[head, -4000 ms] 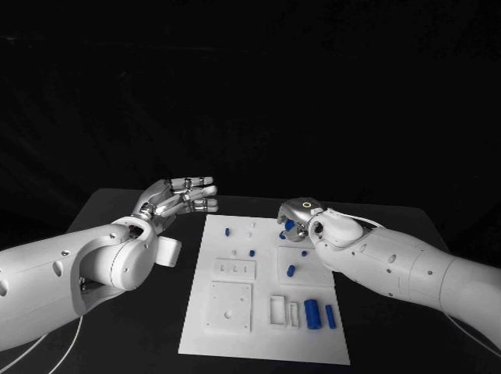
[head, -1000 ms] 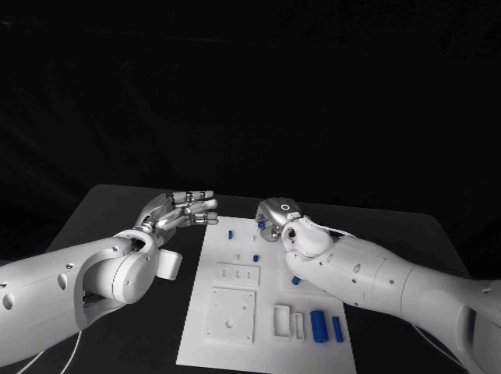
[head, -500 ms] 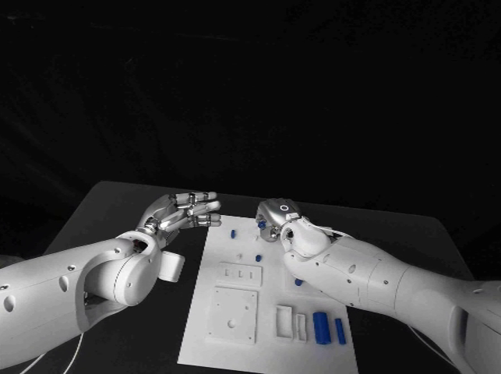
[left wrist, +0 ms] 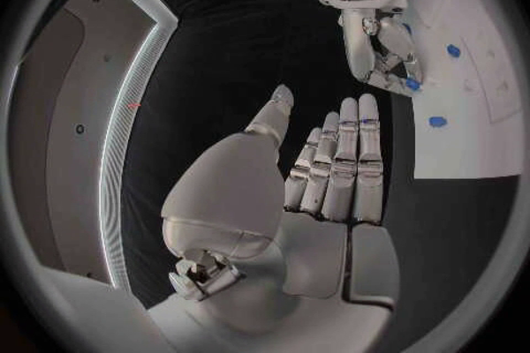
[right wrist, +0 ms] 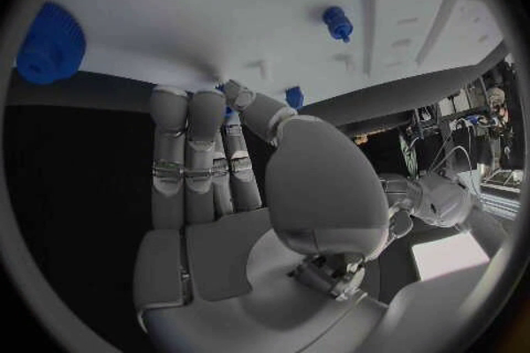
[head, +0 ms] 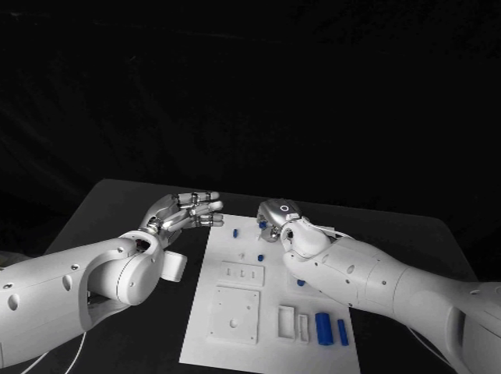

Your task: Assemble the parts on the task board

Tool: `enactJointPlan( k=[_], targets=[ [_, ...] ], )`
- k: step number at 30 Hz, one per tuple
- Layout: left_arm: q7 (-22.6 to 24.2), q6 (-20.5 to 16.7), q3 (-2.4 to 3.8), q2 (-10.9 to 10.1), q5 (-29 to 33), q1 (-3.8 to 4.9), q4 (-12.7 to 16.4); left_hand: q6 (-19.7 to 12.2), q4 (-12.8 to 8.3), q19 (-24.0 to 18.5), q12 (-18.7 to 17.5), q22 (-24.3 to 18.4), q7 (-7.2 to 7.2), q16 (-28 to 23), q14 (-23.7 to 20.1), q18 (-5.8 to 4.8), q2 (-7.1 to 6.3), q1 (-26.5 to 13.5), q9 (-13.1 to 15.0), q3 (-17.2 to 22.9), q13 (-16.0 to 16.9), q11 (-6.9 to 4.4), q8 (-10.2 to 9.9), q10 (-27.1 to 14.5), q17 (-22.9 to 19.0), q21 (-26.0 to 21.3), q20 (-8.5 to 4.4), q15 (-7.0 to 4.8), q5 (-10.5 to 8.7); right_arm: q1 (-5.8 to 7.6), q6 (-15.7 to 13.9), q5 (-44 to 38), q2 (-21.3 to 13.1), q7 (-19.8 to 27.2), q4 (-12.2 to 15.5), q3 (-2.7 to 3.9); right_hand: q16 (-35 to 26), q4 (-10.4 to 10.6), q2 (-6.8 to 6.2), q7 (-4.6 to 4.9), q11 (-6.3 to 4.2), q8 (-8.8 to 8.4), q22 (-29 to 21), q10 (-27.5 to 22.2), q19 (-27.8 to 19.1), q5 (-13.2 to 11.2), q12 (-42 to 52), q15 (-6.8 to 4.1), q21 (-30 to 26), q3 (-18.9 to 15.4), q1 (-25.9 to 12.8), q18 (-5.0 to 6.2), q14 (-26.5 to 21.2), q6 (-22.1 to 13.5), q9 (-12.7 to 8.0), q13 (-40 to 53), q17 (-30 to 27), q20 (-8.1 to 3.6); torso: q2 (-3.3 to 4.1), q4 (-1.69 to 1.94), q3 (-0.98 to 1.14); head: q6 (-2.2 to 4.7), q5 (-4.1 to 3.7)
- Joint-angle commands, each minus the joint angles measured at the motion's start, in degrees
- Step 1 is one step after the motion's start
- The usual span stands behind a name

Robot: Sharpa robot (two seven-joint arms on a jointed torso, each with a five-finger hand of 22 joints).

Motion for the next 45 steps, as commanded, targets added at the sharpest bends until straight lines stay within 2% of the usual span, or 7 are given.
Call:
enactJointPlan(
  k=[1,16,22,26,30,40,45],
  targets=[
    [0.34,0.35,0.06,0.23,-0.3,0.13,0.09,0.36,-0.22,-0.35,0.27,-0.03,0.07,-0.22,-0.39,-0.47,0.19,-0.32,0.07,-0.24,0.1,0.02,0.23,-0.22,0.03,0.37,0.14,-0.1,0.15,-0.07,1.17,-0.67,0.31,0.12,-0.32,-0.07,-0.2,0.09,0.49,-0.02,-2.26,0.36,0.05,2.59,0.49,0.19,0.09,-0.25,-0.16,0.16,-0.17,0.71,0.0,0.38,0.07,0.3,0.08,0.1,0.03,0.07,-0.04,0.11,0.13],
    [0.18,0.31,0.06,0.48,-0.3,0.18,0.02,0.36,-0.22,-0.35,0.27,-0.03,0.07,-0.22,-0.39,-0.47,0.19,-0.32,0.07,-0.24,0.1,0.02,0.23,-0.22,0.03,0.37,0.14,-0.1,0.15,-0.09,3.27,0.14,1.03,0.27,-2.14,-0.29,-0.6,0.05,0.73,0.28,-1.97,0.31,0.43,1.59,0.56,0.11,0.07,0.01,-1.95,-0.23,-0.24,0.82,-0.03,-0.52,-0.1,0.25,-0.11,0.32,0.19,-0.08,-0.07,0.25,0.35],
    [0.09,0.09,0.06,0.42,-0.3,0.18,-0.14,0.21,-0.16,-0.39,0.26,-0.07,0.09,-0.22,-0.39,-0.46,0.14,-0.29,0.06,-0.23,0.09,0.06,0.23,-0.35,0.03,0.44,0.16,-0.09,0.13,-0.09,2.53,2.5,0.81,1.13,-2.14,-0.32,-1.18,1.62,-1.67,1.77,0.57,0.22,-1.47,-7.75,0.48,0.52,0.05,1.97,-6.21,-0.81,-2.38,1.85,0.08,-7.41,-0.73,0.01,-0.65,2.03,0.21,-0.28,-0.02,0.38,0.68],
    [-0.02,-0.13,0.06,0.18,-0.28,0.18,-0.37,0.03,-0.17,-0.43,0.27,-0.08,0.12,-0.23,-0.48,-0.46,0.08,-0.26,0.05,-0.24,0.1,0.07,0.2,-0.42,0.02,0.43,0.18,-0.06,0.15,-0.03,0.84,4.16,-0.39,1.4,-0.09,-0.28,-2.4,6.04,-3.81,1.62,2.67,0.22,-5.62,-19.05,2.2,1.51,0.12,2.87,-11.27,-15.84,0.78,3.62,0.22,-16.03,-0.9,0.01,-2.35,3.29,0.27,-0.5,0.12,0.55,0.89],
    [-0.01,-0.25,0.06,-0.07,-0.26,0.2,-0.55,0.03,-0.17,-0.43,0.27,-0.08,0.12,-0.23,-0.48,-0.46,0.08,-0.26,0.05,-0.24,0.1,0.07,0.2,-0.42,0.02,0.43,0.18,-0.06,0.15,0.29,-0.03,4.68,-2.21,1.22,2.6,0.01,-2.51,11.87,-6.59,1.22,3.2,0.06,-7.25,-24.32,2.88,1.54,-0.19,2.9,-12.64,-20.16,4.34,3.92,0.11,-19.68,-1.04,-0.29,-2.97,3.36,0.28,-0.74,0.17,0.59,0.91],
    [0.28,-0.24,0.06,-1.08,-0.2,0.41,-0.46,0.73,-0.25,-0.49,0.27,-0.08,-0.12,-0.21,-0.5,-0.46,0.13,-0.06,0.09,-0.08,0.09,-0.26,0.27,-0.25,0.04,0.46,0.16,-0.16,0.16,1.38,-0.48,5.27,-10.99,0.02,12.41,5.12,-2.32,9.89,-5.66,2.01,1.36,0.24,-7.33,-11.55,2.62,0.05,0.02,2.1,-12.14,-15.88,3.07,3.24,0.19,-13.39,-0.83,-0.05,-3.04,2.77,0.39,-1.73,0.45,1.07,0.51],
    [0.41,-0.04,0.05,-1.52,-0.19,0.47,-0.12,1.21,-0.28,-0.49,0.28,-0.07,-0.14,-0.2,-0.44,-0.5,0.15,-0.05,0.11,-0.05,0.1,-0.3,0.29,-0.04,0.05,0.5,0.11,-0.18,0.16,1.74,1.58,7.17,-15.83,1.13,16.02,7.45,-2.32,10.11,-5.7,1.59,-3.57,0.34,-6.73,7.33,2.67,0.78,1.72,-1.13,-11.83,-14.15,0.56,0.93,0.23,-11.64,-0.75,1.97,-2.33,-0.19,0.47,-2.47,0.73,1.22,0.25]
  ],
)
